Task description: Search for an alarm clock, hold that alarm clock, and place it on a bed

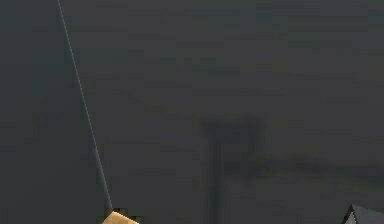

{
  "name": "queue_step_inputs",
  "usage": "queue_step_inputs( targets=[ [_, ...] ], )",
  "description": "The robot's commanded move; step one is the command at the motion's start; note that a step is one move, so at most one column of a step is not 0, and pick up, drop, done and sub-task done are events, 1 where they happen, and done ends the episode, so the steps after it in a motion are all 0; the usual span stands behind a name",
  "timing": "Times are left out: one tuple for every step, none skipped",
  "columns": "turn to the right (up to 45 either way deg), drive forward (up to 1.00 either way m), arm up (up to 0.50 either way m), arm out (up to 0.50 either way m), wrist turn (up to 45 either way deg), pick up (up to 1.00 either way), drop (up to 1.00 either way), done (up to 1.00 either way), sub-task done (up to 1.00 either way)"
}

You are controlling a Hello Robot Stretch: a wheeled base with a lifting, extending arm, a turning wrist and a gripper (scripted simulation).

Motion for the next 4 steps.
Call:
queue_step_inputs(
  targets=[
    [0.0,0.00,0.00,0.00,45.0,0.00,0.00,0.00,0.00],
    [0.0,0.00,0.00,0.00,36.0,0.00,0.00,0.00,0.00],
    [0.0,0.00,-0.28,0.00,0.0,0.00,0.00,0.00,0.00],
    [0.0,0.00,0.00,0.00,0.0,1.00,0.00,0.00,0.00]
  ],
)
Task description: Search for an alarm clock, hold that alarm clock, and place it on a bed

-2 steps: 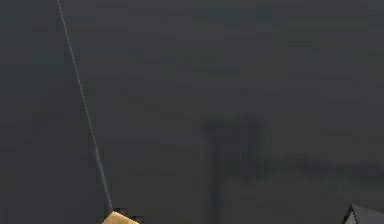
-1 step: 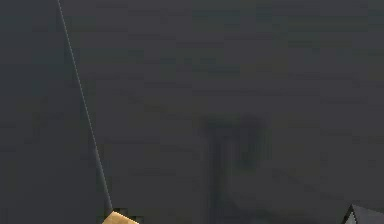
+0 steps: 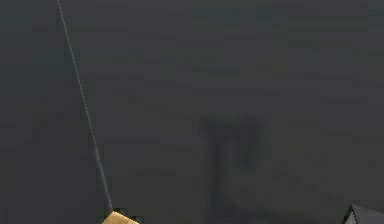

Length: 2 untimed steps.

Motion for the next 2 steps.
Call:
queue_step_inputs(
  targets=[
    [0.0,0.00,0.10,0.00,0.0,0.00,0.00,0.00,0.00],
    [0.0,0.00,0.18,0.00,0.0,0.00,0.00,0.00,0.00]
  ],
)
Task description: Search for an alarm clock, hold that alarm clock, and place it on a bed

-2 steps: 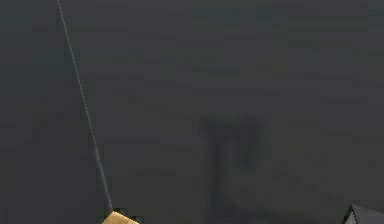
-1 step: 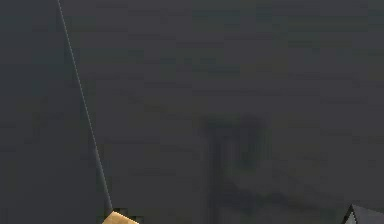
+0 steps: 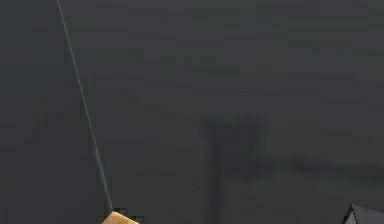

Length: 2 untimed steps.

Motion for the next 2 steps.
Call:
queue_step_inputs(
  targets=[
    [0.0,0.00,0.00,0.00,-45.0,0.00,0.00,0.00,0.00],
    [0.0,0.00,0.00,0.00,-45.0,0.00,0.00,0.00,0.00]
  ],
)
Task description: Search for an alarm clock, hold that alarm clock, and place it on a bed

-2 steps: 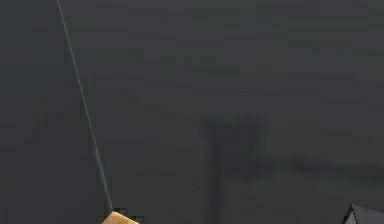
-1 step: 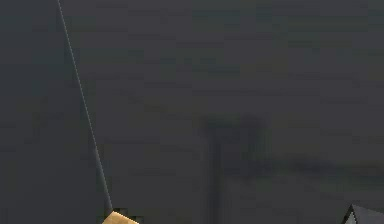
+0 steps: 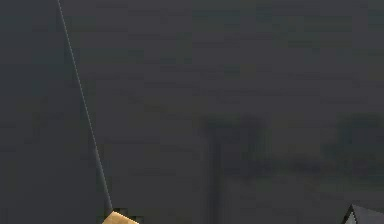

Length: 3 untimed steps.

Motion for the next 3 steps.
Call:
queue_step_inputs(
  targets=[
    [0.0,0.00,0.00,0.00,-30.0,0.00,0.00,0.00,0.00],
    [0.0,0.00,0.00,-0.38,0.0,0.00,0.00,0.00,0.00],
    [-45.0,0.00,0.00,0.00,0.0,0.00,0.00,0.00,0.00]
  ],
)
